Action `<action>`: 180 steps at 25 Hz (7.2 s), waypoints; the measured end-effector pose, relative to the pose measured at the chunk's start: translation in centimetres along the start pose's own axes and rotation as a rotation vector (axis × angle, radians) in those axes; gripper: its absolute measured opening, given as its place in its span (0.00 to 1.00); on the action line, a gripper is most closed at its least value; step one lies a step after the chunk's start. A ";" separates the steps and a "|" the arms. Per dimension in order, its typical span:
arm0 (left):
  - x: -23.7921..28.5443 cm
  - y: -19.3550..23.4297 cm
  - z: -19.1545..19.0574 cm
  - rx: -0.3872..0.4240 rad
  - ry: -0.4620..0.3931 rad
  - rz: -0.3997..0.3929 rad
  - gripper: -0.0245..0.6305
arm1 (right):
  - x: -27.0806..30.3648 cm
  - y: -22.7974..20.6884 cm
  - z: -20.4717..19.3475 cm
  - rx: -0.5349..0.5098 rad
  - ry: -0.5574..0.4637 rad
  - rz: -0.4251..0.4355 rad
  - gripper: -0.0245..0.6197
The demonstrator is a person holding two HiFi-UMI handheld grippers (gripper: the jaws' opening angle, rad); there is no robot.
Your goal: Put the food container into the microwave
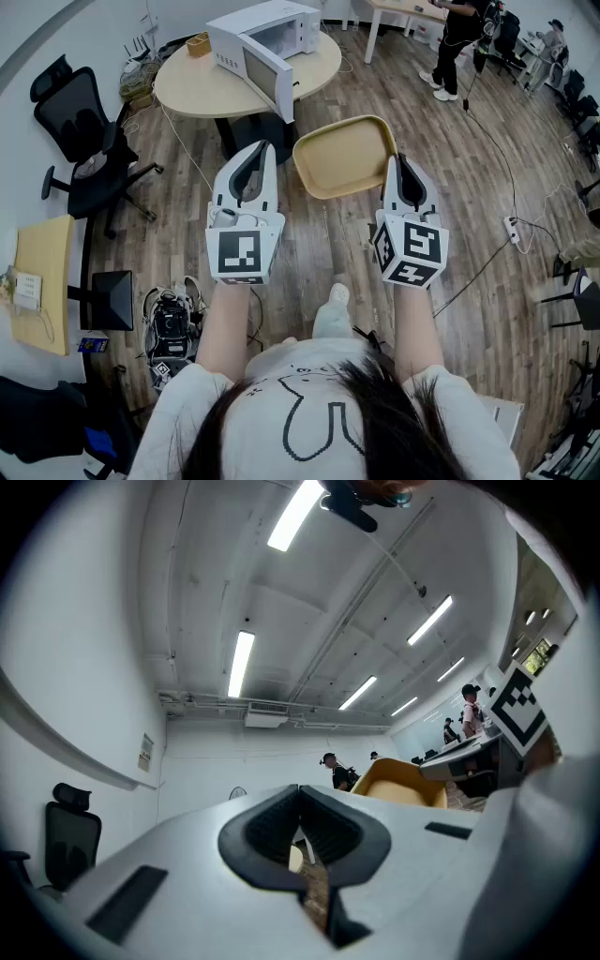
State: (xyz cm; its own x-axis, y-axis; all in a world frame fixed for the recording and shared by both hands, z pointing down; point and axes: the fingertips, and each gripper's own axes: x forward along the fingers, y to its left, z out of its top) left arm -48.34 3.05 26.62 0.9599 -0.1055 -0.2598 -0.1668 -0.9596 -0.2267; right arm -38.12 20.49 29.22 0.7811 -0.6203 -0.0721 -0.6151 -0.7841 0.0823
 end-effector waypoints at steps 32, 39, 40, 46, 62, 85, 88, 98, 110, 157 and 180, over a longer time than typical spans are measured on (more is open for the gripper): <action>23.2 -3.0 -2.8 0.044 -0.024 0.123 0.05 | 20.7 -14.5 -1.0 -0.058 -0.041 0.143 0.10; 27.2 -2.9 -5.2 0.038 0.004 0.132 0.05 | 24.8 -15.8 -3.1 -0.020 -0.024 0.164 0.10; 28.0 -2.8 -5.6 0.037 0.005 0.132 0.05 | 25.6 -15.9 -3.3 -0.018 -0.023 0.167 0.10; 34.3 -2.8 -8.0 0.017 -0.002 0.115 0.05 | 31.2 -18.3 -4.3 -0.016 -0.022 0.150 0.10; 51.0 4.5 -16.0 -0.054 0.054 0.238 0.05 | 52.7 -20.6 -6.7 -0.022 0.039 0.225 0.10; 56.3 11.8 -23.4 -0.057 0.176 0.397 0.05 | 67.7 -15.1 -12.1 0.071 0.154 0.392 0.10; 57.1 13.3 -24.4 -0.044 0.195 0.452 0.05 | 70.4 -13.7 -13.0 0.084 0.167 0.453 0.10; 59.2 18.4 -27.2 0.005 0.264 0.670 0.05 | 79.3 -8.5 -16.2 0.083 0.241 0.679 0.10; 59.7 21.4 -28.8 0.088 0.345 0.877 0.05 | 85.0 -2.2 -20.6 0.103 0.347 0.921 0.10; 59.6 29.4 -29.4 0.081 0.328 0.954 0.05 | 94.0 11.6 -30.8 0.211 0.586 0.782 0.10; 60.6 28.0 -29.3 0.115 0.347 0.860 0.05 | 94.1 10.8 -30.2 0.258 0.498 0.673 0.24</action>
State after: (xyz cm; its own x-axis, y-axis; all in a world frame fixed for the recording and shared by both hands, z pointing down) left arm 11.76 -37.82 32.09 0.5065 -0.8575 -0.0909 -0.8549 -0.4856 -0.1827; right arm 31.97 -45.75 53.36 0.1620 -0.9193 0.3586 -0.9205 -0.2717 -0.2807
